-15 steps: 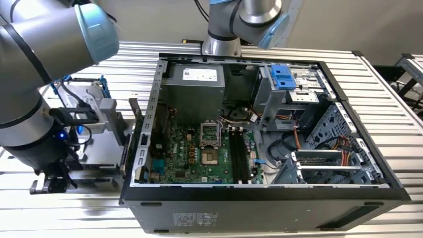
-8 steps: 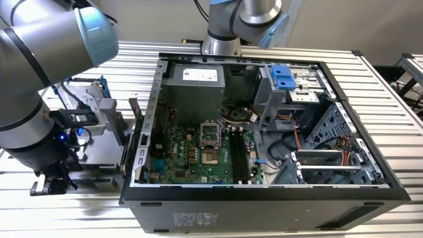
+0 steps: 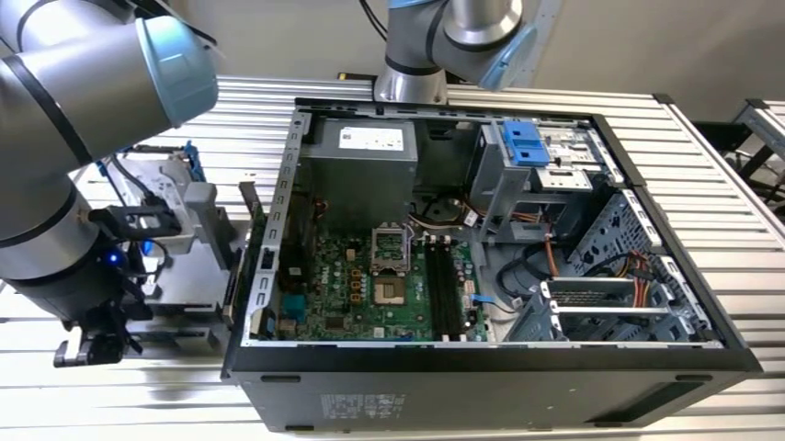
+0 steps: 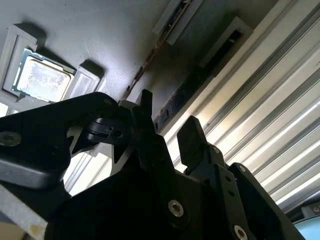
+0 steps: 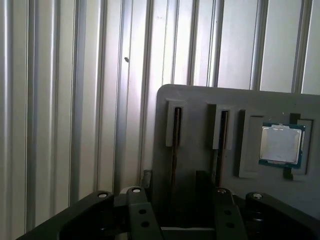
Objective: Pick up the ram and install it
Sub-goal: 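Pick up the ram and move it above insertion slot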
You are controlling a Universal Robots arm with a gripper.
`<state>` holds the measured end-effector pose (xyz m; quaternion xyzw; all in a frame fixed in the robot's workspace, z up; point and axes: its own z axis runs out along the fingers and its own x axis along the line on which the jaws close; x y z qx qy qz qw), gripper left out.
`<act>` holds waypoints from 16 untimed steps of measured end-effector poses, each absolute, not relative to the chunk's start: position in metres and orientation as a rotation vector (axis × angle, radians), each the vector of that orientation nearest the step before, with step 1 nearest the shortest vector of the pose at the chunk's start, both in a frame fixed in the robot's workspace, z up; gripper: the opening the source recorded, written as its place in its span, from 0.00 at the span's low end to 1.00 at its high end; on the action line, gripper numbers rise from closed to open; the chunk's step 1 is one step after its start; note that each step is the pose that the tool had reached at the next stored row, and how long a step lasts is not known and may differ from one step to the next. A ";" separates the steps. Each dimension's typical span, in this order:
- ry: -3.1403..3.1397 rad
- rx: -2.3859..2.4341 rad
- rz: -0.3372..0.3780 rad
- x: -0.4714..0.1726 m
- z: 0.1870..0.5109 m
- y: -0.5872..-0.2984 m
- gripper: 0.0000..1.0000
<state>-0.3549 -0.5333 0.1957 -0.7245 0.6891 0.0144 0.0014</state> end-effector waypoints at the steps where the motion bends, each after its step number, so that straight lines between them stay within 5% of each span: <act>1: 2.164 -2.273 0.045 -0.355 0.196 -0.534 1.00; 16: 2.166 -2.271 0.045 -0.355 0.195 -0.533 1.00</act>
